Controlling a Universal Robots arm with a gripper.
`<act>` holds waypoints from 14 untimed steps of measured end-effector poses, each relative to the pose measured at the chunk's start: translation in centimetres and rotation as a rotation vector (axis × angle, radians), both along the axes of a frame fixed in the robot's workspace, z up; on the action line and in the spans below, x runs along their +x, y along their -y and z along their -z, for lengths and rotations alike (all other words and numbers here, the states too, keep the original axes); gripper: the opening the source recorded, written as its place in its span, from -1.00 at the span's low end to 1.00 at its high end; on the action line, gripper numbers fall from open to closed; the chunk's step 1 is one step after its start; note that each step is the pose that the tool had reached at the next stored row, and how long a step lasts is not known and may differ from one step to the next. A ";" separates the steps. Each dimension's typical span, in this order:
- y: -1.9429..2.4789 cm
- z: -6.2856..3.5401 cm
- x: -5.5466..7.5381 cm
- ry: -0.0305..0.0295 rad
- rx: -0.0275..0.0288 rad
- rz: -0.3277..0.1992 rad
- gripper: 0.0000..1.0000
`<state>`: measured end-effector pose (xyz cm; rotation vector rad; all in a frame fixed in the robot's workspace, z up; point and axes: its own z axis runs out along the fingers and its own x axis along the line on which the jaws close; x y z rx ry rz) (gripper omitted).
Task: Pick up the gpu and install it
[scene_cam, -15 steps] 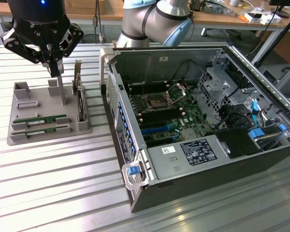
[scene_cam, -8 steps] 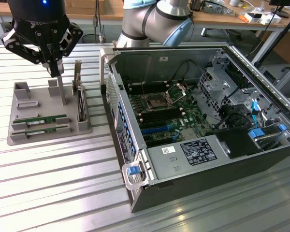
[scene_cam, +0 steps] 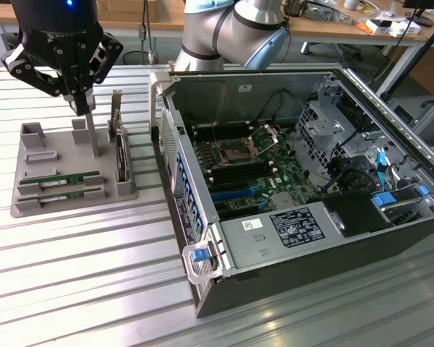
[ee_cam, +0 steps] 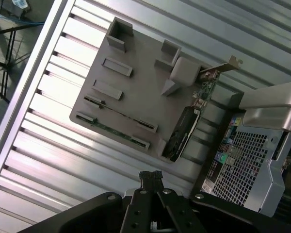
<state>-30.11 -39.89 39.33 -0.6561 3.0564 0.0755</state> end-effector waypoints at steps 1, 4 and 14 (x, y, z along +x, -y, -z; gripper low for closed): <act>0.00 0.00 0.0 0.0000 0.0000 -0.009 -0.80; 0.00 0.00 0.0 0.0000 0.0000 -0.035 -0.80; 0.00 0.00 0.0 0.0000 0.0000 -0.101 -0.80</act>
